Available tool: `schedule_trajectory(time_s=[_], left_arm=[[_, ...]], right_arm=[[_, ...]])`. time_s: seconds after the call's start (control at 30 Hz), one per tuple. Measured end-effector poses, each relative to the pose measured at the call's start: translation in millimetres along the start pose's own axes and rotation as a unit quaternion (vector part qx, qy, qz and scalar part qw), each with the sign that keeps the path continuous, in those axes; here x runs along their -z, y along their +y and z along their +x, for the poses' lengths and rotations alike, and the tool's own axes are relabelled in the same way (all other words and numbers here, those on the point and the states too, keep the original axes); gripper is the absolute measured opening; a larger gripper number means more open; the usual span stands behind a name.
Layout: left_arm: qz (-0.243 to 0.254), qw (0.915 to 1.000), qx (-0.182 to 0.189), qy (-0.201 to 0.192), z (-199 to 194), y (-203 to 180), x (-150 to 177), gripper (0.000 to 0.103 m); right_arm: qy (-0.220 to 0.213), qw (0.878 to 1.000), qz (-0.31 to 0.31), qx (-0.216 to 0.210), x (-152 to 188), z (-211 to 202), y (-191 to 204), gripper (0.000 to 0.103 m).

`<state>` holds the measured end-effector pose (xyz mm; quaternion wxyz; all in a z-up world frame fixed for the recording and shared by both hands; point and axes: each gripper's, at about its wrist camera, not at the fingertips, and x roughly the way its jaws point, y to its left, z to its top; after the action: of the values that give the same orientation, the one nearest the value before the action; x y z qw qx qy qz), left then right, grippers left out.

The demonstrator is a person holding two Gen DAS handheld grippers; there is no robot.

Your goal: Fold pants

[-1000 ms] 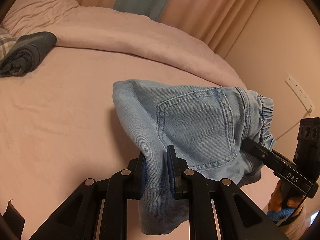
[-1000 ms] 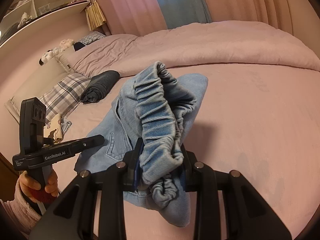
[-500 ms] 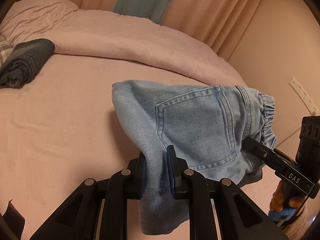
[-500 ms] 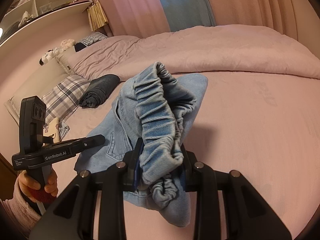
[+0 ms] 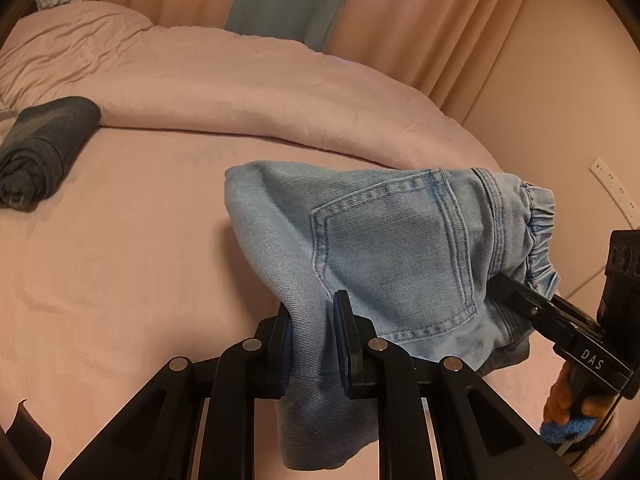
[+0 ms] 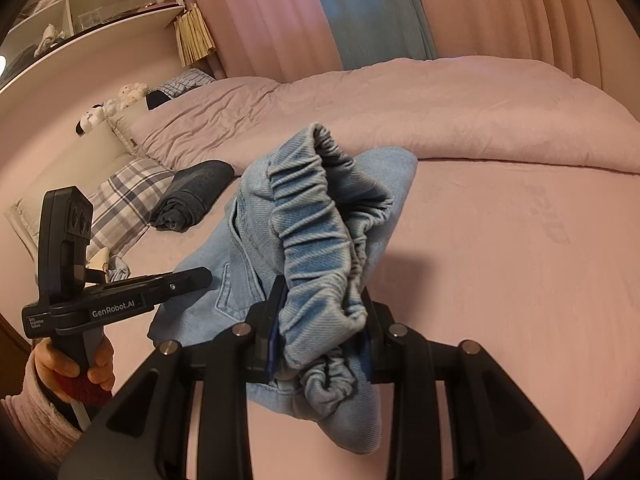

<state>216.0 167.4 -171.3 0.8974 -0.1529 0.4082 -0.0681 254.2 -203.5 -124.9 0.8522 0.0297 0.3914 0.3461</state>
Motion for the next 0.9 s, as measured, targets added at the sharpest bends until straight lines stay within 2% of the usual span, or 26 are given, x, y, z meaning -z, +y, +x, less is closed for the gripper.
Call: schedule_trajectory(time_s=[0.23,0.47,0.6,0.7,0.73,0.83,0.87,0.9], left_arm=[[-0.001,1.0000,-0.008,-0.002,5.3,-4.0,1.0,0.016],[-0.001,0.9997,-0.024,0.007,27.4,-3.9,3.2,0.016],[-0.010,0.9990,-0.035,0.025,49.4,3.4,14.1,0.016],[-0.016,0.9980,-0.051,0.035,62.6,10.0,26.8,0.016],[-0.014,0.9980,-0.049,0.036,63.3,10.6,30.0,0.016],[-0.009,0.9972,-0.059,0.045,59.8,8.9,38.2,0.026],[-0.006,0.9967,-0.067,0.047,56.2,7.8,40.3,0.035],[0.000,0.9953,-0.085,0.046,49.9,6.2,43.2,0.046]], right_arm=[[-0.002,1.000,-0.006,0.004,-18.1,22.4,-8.1,0.030],[0.003,1.000,0.001,0.007,-31.4,57.5,-25.5,0.030],[0.021,1.000,0.011,0.010,-29.8,85.0,-39.5,0.031],[0.052,0.998,0.031,0.018,-22.0,113.0,-53.9,0.032],[0.058,0.997,0.036,0.024,-19.1,118.1,-57.4,0.035],[0.084,0.993,0.068,0.039,-11.5,132.0,-75.3,0.046],[0.093,0.991,0.082,0.044,-9.4,134.1,-81.3,0.053],[0.101,0.989,0.091,0.050,-7.8,134.3,-86.0,0.056]])
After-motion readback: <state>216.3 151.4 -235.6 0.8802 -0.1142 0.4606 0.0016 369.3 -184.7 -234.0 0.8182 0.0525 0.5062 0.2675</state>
